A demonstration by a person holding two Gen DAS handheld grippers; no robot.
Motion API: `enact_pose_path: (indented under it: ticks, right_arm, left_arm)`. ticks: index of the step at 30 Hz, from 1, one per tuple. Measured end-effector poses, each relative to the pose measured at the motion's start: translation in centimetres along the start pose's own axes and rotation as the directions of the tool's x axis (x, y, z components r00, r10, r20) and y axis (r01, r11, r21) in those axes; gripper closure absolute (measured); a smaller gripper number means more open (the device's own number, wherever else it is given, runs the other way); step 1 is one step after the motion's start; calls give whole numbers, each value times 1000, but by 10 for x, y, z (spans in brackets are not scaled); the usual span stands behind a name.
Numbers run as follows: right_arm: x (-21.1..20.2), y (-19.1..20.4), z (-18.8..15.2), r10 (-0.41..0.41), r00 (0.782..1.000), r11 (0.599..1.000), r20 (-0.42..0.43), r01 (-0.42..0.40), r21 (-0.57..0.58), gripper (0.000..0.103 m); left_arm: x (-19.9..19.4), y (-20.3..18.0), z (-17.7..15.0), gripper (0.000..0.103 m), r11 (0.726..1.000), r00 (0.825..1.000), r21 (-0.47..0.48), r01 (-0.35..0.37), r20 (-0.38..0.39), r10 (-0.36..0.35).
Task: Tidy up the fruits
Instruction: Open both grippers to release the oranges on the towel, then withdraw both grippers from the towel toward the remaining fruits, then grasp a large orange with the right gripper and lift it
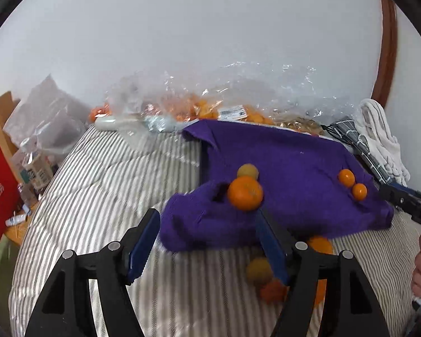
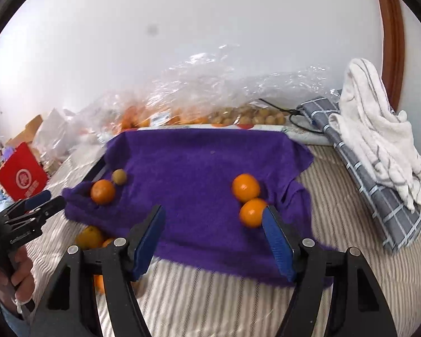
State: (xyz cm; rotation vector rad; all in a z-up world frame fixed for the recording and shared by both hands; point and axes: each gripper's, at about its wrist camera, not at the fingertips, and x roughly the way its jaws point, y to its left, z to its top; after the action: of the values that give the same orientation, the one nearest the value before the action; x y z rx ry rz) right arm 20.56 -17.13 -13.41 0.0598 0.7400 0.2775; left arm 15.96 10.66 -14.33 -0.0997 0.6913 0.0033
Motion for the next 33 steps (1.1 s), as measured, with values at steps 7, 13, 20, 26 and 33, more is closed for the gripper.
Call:
enact_pose_path:
  ticks: [7, 13, 20, 26, 33]
  right_arm:
    - [-5, 46, -36, 49, 997, 994, -57, -55, -95, 47]
    - [-1, 77, -63, 103, 989, 983, -109, -119, -143, 47]
    - [15, 92, -76, 98, 979, 976, -176, -129, -173, 47]
    - [31, 96, -76, 66, 975, 976, -210, -107, -190, 55]
    - [34, 104, -77, 53, 982, 972, -184, -92, -214, 63]
  left_arm:
    - [-14, 18, -25, 35, 1000, 999, 21, -9, -44, 10]
    - [-27, 38, -49, 35, 1000, 997, -2, -12, -80, 11]
    - [-26, 51, -62, 35, 999, 993, -32, 8, -115, -11]
    - [-17, 49, -65, 35, 999, 986, -32, 4, -165, -9]
    - [-17, 58, -66, 35, 997, 986, -76, 17, -164, -29]
